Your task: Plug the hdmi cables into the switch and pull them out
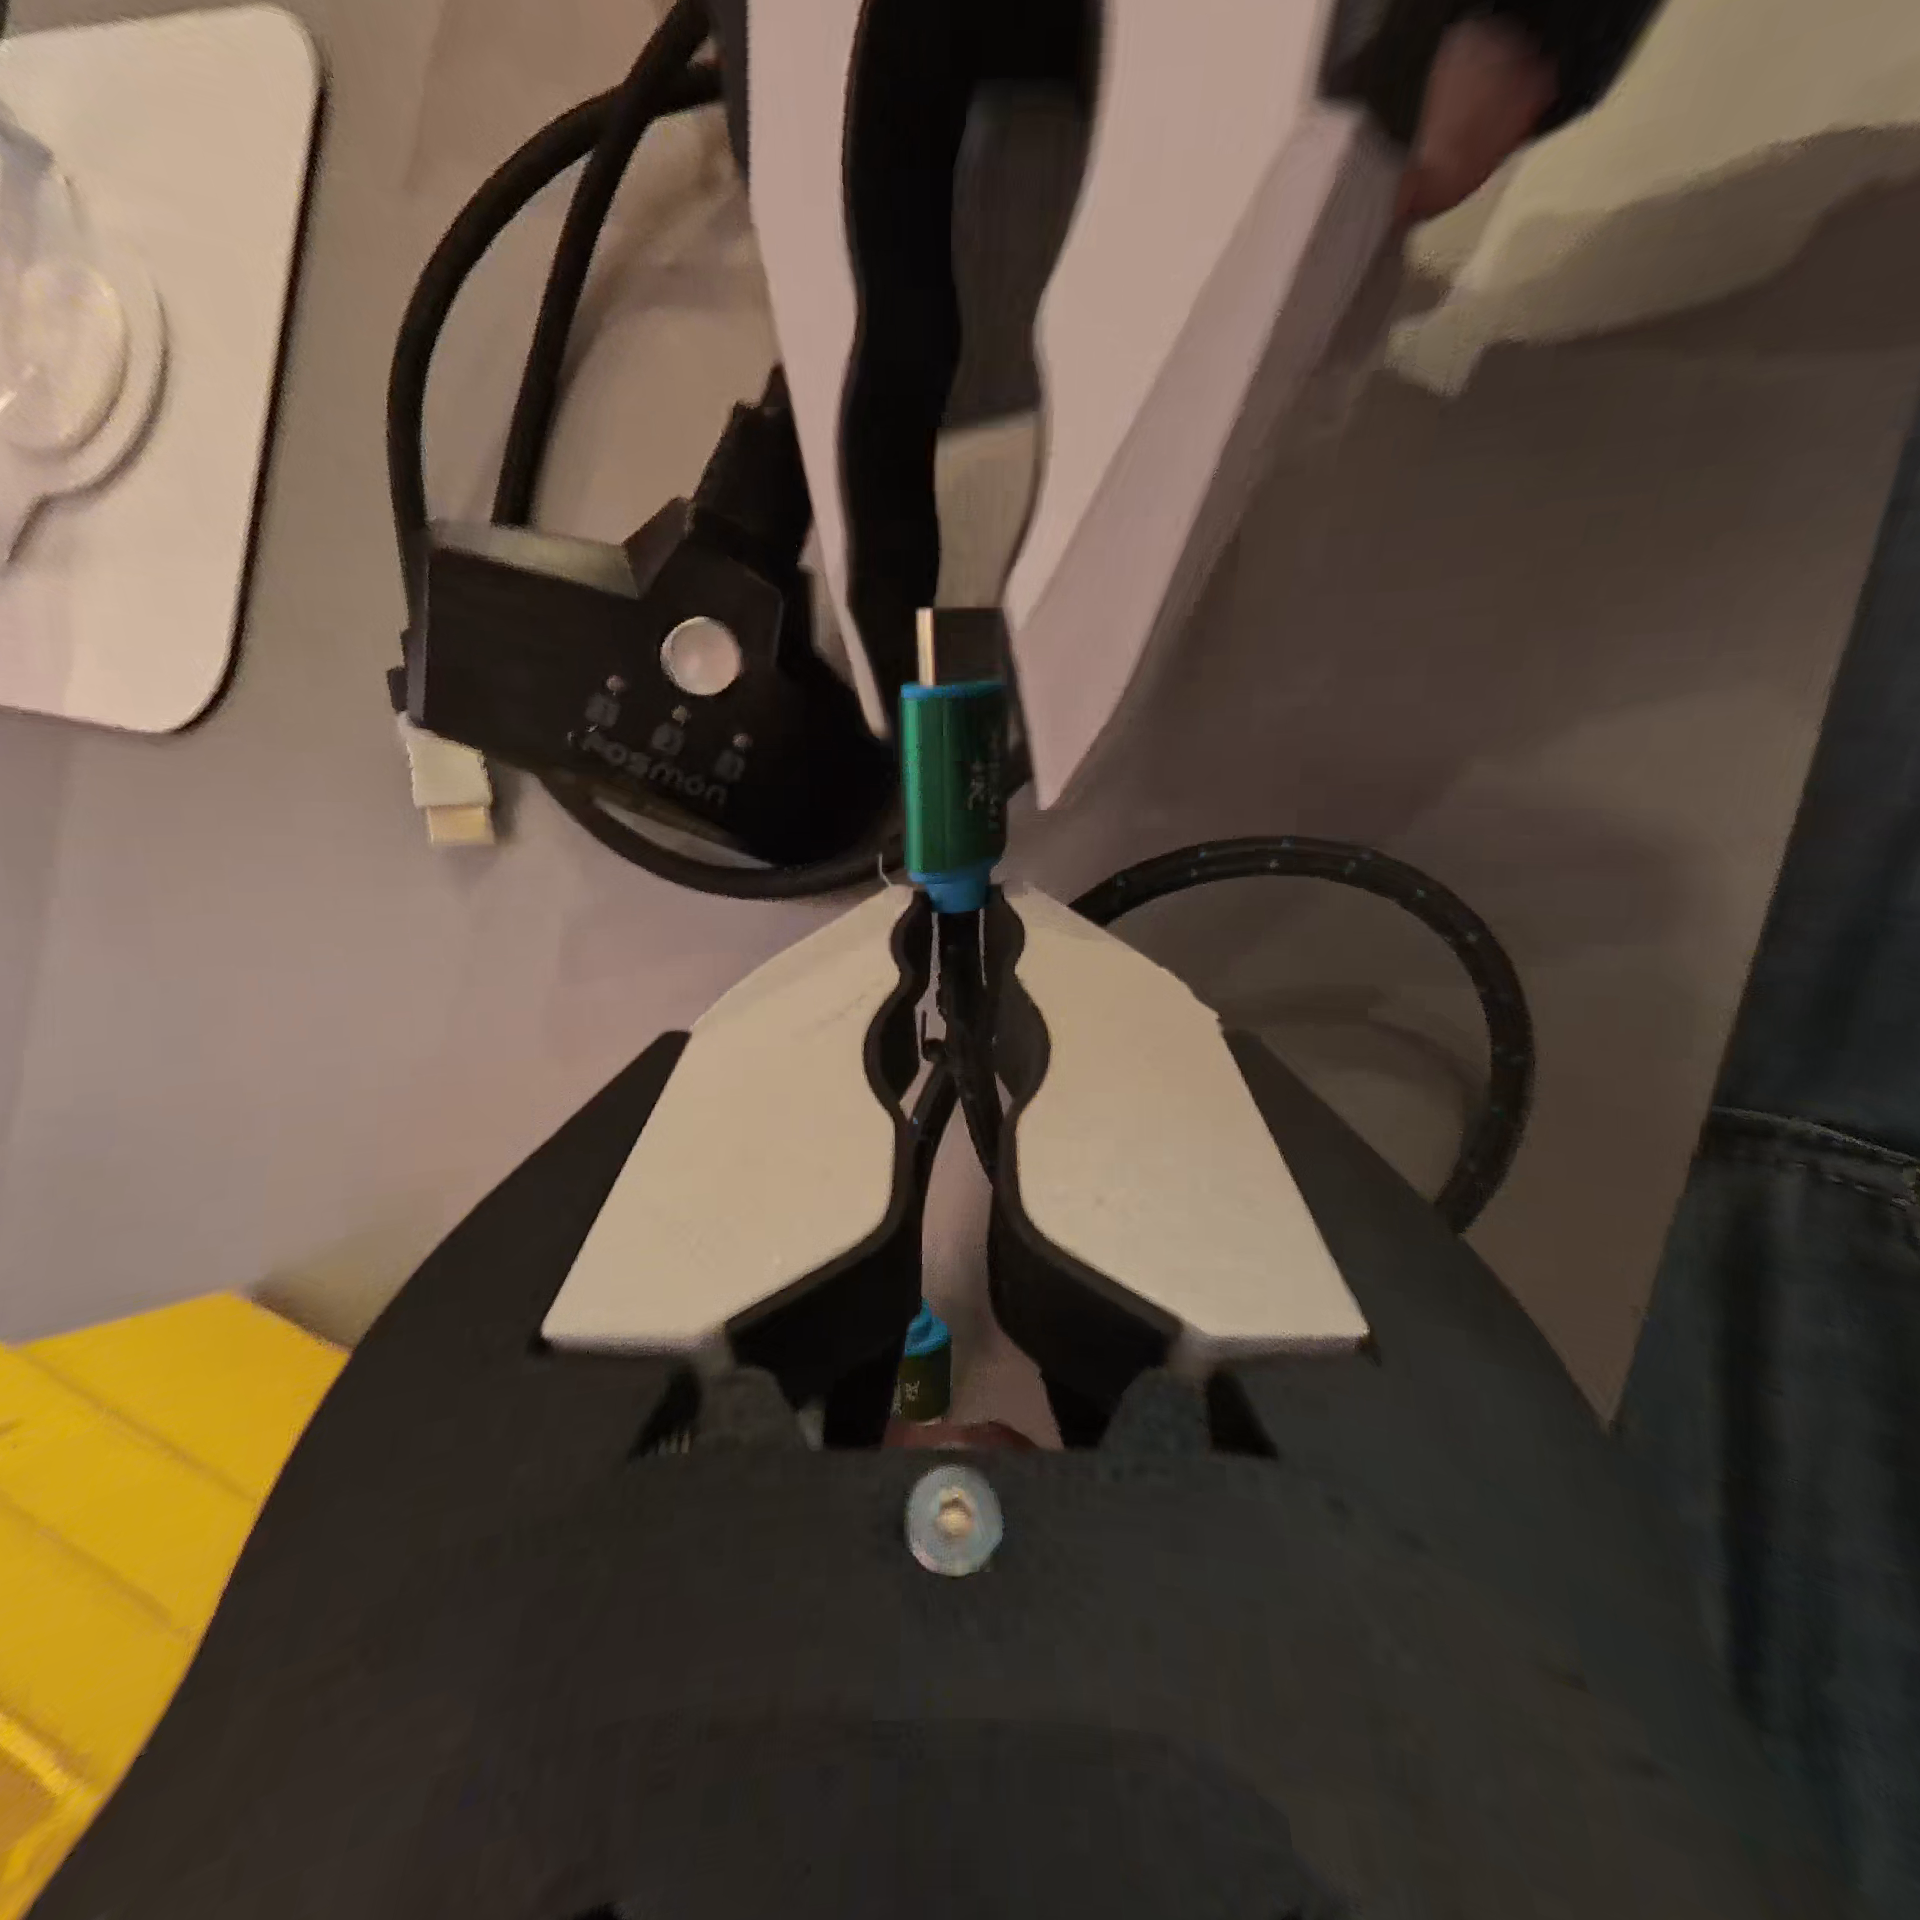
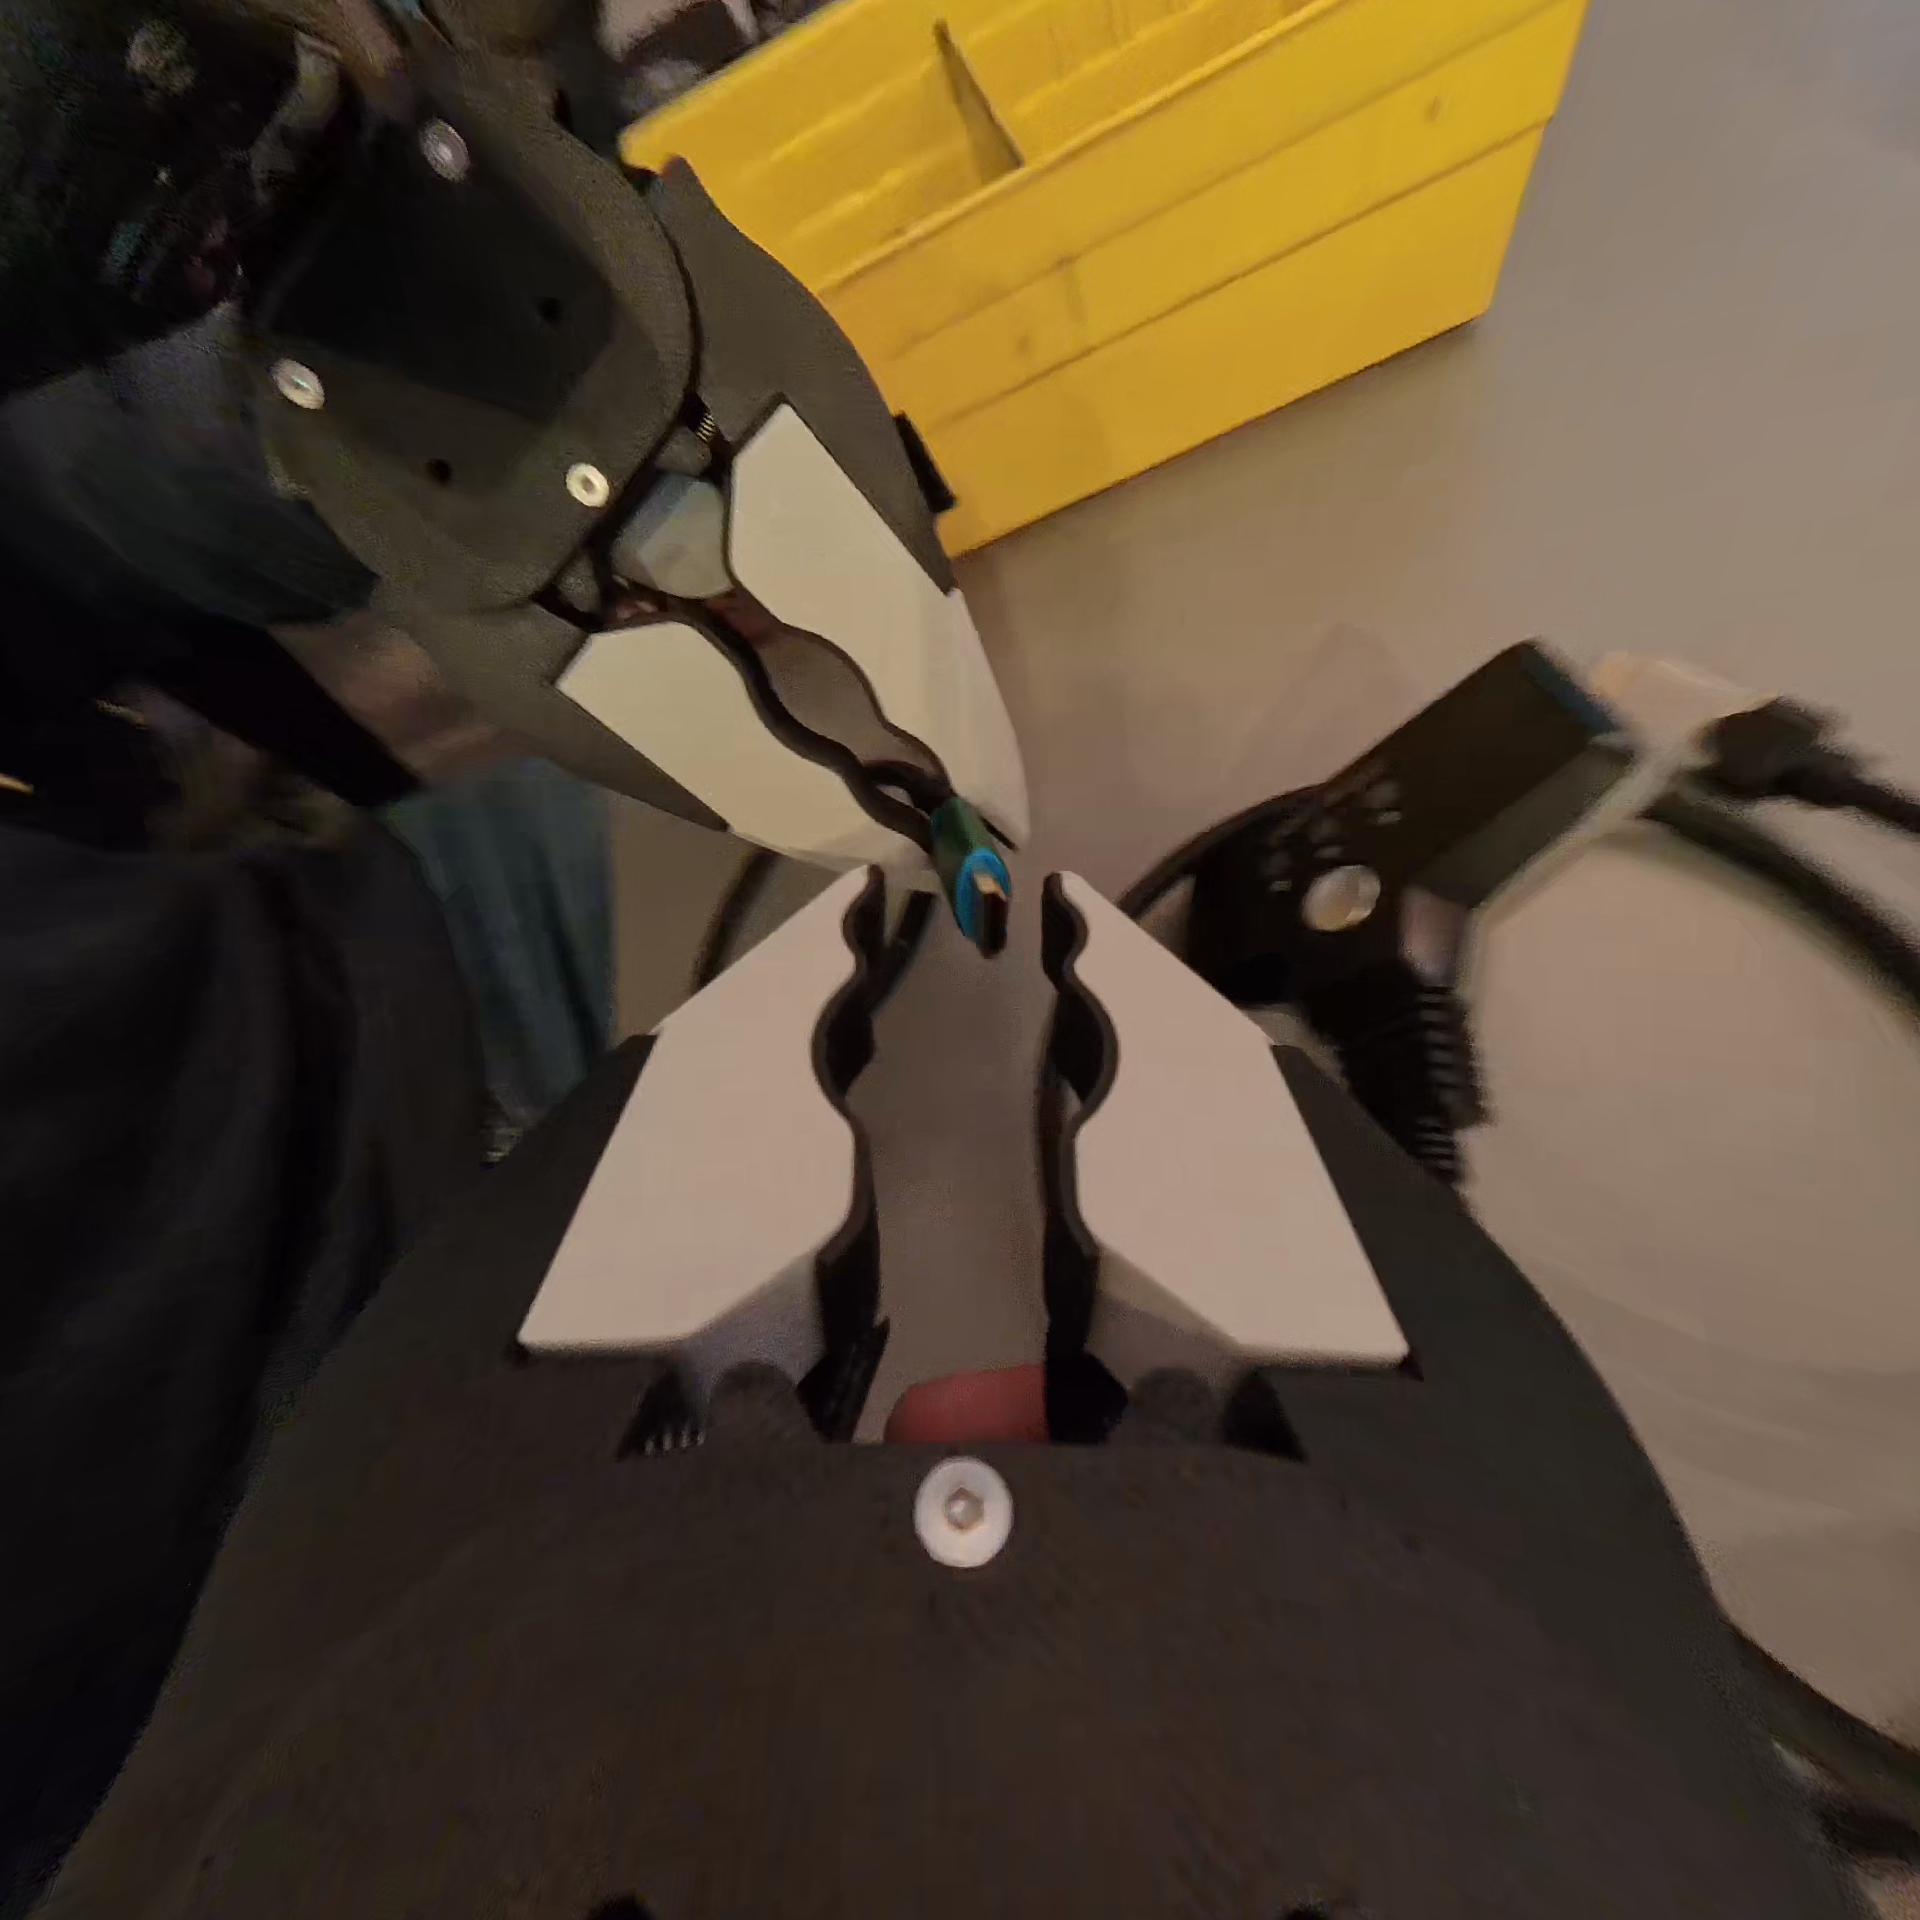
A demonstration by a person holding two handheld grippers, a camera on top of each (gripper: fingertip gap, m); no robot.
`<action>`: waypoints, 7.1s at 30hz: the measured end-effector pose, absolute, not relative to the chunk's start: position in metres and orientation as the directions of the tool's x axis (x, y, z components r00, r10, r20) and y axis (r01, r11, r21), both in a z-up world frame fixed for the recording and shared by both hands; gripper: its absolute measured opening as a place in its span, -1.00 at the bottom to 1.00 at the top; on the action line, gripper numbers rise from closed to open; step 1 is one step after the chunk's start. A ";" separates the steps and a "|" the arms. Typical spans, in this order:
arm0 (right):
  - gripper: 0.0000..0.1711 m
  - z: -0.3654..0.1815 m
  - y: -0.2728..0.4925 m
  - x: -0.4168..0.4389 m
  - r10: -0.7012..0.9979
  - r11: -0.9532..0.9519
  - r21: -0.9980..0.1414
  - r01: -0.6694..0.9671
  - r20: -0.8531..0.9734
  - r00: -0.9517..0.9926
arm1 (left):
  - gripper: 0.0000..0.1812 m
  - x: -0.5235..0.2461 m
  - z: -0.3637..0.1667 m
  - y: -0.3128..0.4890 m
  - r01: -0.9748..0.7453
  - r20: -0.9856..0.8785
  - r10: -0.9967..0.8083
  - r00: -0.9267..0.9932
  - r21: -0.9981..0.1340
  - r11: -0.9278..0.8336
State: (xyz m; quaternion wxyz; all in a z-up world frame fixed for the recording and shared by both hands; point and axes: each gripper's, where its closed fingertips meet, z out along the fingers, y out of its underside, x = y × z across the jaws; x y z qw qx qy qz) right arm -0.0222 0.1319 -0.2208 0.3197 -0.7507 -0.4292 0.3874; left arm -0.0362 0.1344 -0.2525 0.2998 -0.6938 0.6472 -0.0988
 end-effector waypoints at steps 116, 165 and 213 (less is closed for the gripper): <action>-0.77 -0.170 0.158 -0.009 0.945 -0.037 -0.886 0.462 0.120 0.304 | -0.51 -0.053 -0.070 0.076 -0.459 0.042 -0.997 0.061 -0.886 -0.065; -0.78 -0.095 0.109 -0.020 0.934 -0.354 -0.917 0.183 -0.356 0.024 | -0.52 -0.002 -0.071 0.109 0.209 0.207 -0.978 0.032 -0.958 -0.196; -0.64 -0.063 0.097 -0.046 0.977 0.037 -0.871 0.490 0.134 0.164 | -0.86 -0.007 -0.097 0.126 0.004 0.054 -0.986 0.155 -0.999 -0.054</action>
